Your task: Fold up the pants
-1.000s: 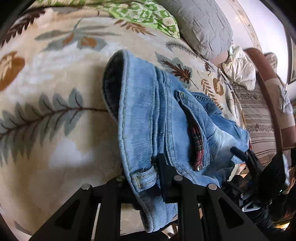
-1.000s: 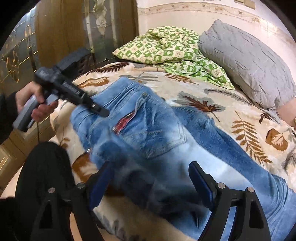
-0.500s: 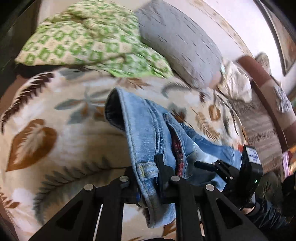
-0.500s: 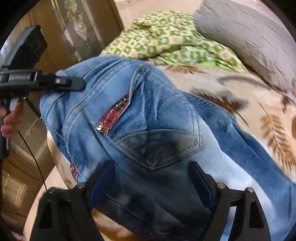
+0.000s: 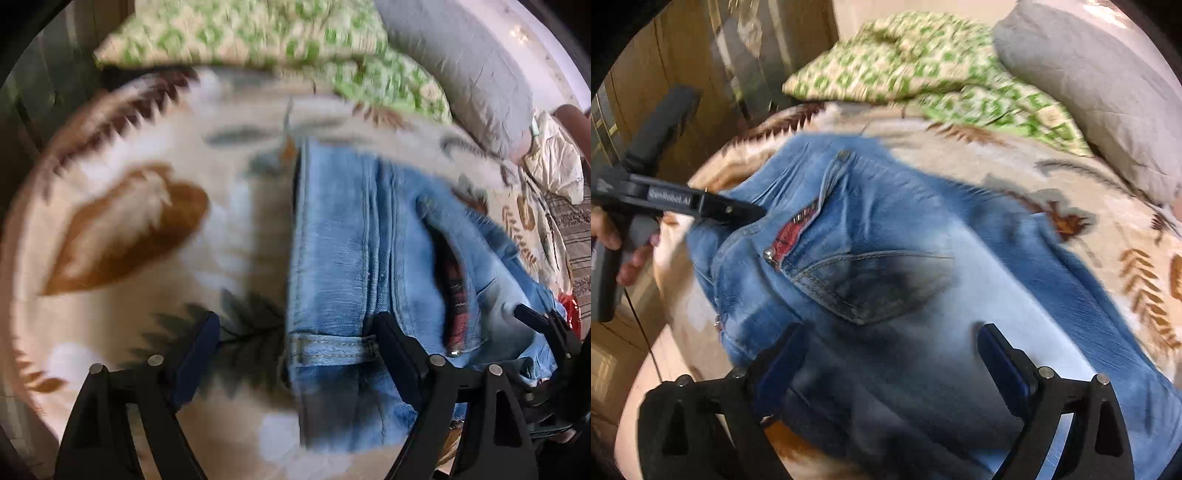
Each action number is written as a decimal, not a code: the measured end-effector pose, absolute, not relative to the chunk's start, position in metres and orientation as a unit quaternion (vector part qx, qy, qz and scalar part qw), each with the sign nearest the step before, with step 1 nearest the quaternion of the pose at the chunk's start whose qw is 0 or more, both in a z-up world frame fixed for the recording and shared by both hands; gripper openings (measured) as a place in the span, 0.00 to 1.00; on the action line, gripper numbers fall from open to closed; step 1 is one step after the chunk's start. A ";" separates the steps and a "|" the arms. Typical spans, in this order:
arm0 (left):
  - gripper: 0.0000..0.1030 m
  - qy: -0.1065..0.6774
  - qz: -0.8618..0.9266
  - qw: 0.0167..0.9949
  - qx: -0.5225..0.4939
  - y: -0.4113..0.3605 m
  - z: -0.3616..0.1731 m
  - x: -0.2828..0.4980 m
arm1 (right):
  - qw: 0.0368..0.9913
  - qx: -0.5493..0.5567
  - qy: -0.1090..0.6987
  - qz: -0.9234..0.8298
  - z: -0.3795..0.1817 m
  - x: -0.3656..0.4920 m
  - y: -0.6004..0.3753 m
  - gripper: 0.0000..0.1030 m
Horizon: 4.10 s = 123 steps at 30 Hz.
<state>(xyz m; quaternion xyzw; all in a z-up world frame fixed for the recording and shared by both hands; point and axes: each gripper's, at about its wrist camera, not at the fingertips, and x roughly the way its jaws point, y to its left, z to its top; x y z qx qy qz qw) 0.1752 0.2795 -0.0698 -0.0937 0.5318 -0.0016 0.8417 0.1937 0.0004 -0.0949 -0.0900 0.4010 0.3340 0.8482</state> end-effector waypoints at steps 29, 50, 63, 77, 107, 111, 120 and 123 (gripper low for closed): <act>0.92 0.430 -0.391 0.792 0.186 -0.135 -0.018 0.198 | 0.858 0.286 0.416 0.090 -0.189 0.136 -0.421 0.78; 0.30 0.505 -0.524 0.614 0.306 -0.324 -0.111 0.220 | 0.870 0.268 0.397 0.121 -0.197 0.134 -0.414 0.26; 0.13 0.518 -0.508 0.634 0.269 -0.346 -0.095 0.240 | 0.896 0.237 0.370 0.064 -0.168 0.134 -0.424 0.24; 0.15 0.459 -0.534 0.683 0.195 -0.252 0.006 0.242 | 0.956 0.074 0.282 0.028 -0.083 0.090 -0.348 0.24; 0.79 0.500 -0.195 0.809 0.239 0.015 0.034 0.195 | 0.929 -0.005 0.338 0.153 -0.046 0.085 -0.153 0.85; 0.82 0.504 -0.165 0.804 0.269 0.036 0.066 0.141 | 0.930 0.016 0.337 0.148 -0.038 0.074 -0.166 0.85; 0.86 0.522 -0.160 0.829 0.120 0.014 -0.016 0.134 | 0.921 0.068 0.362 0.127 -0.051 0.060 -0.225 0.85; 0.86 0.533 -0.155 0.829 0.069 -0.008 -0.047 0.137 | 0.914 0.078 0.377 0.130 -0.059 0.063 -0.246 0.85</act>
